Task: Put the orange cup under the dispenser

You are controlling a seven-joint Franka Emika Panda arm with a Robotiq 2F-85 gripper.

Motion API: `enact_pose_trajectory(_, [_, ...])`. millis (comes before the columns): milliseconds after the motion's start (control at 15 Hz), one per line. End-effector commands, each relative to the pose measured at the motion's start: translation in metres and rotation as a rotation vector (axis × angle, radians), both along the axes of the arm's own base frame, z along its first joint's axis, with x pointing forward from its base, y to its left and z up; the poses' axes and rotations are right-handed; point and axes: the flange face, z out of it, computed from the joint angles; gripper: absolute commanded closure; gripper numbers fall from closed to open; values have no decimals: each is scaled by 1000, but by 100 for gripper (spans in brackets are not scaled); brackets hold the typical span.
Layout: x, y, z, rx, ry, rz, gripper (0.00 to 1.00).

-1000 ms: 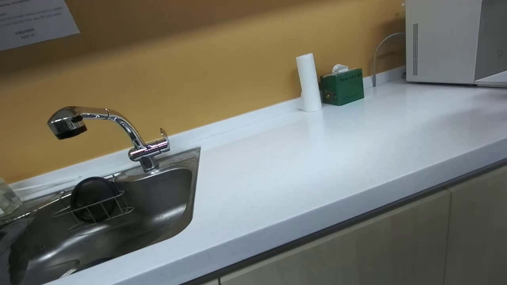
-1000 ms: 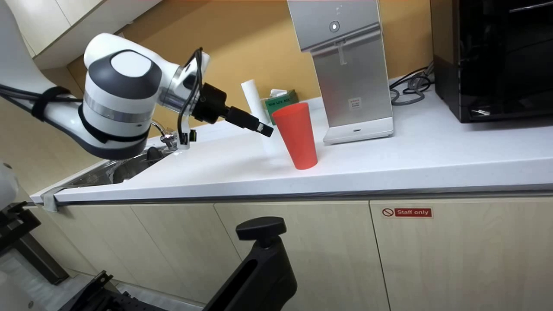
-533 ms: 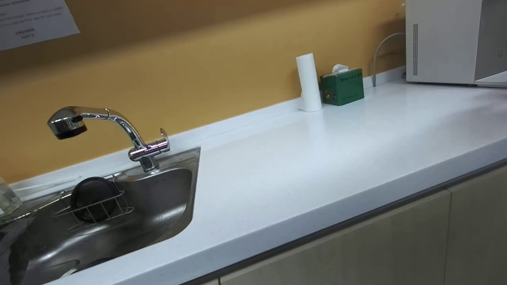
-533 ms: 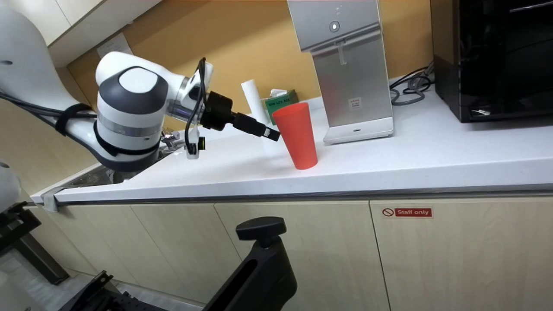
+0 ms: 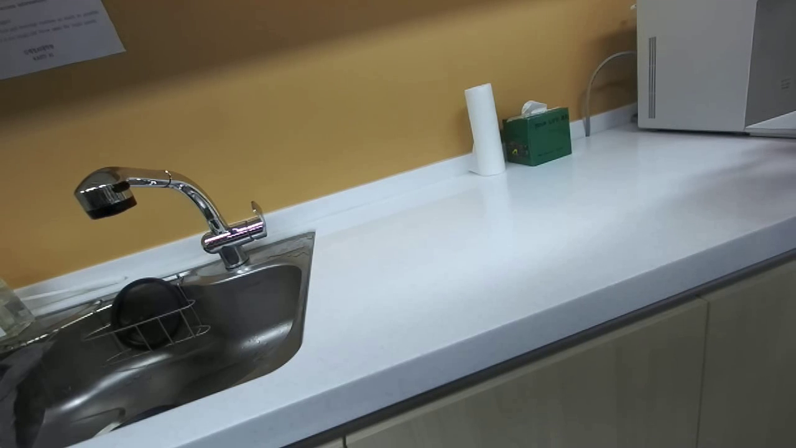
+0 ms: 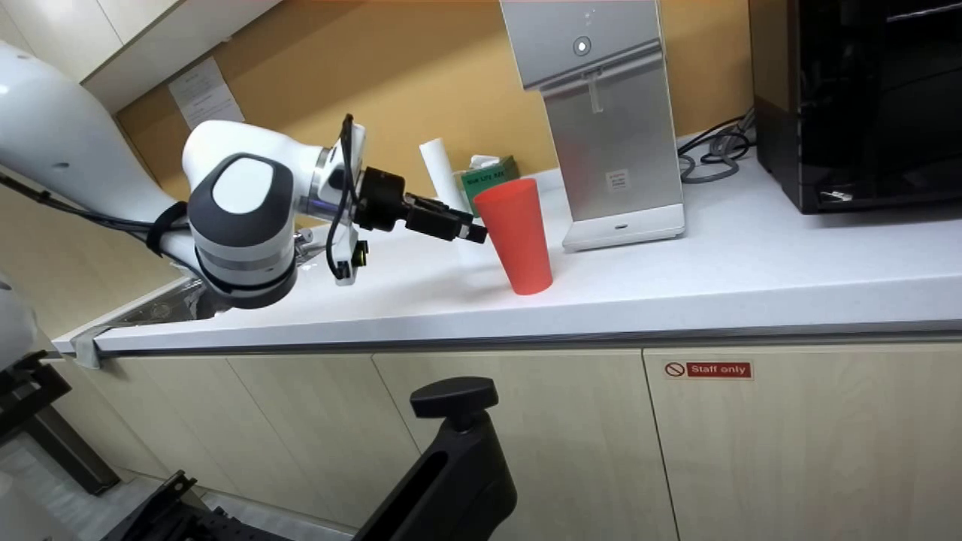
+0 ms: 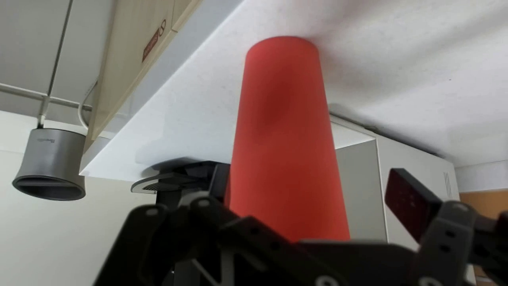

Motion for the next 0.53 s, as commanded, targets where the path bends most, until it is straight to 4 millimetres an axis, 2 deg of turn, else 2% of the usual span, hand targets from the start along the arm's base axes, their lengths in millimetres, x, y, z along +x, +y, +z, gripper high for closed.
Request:
enact_pose_trajectory(0, [8, 4, -5, -15, -12, -15, 26])
enact_pose_trajectory(400, [8, -1, -14, -40, 8, -28, 69])
enact_pose_trajectory(467, [7, -2, -14, -38, 17, -20, 25])
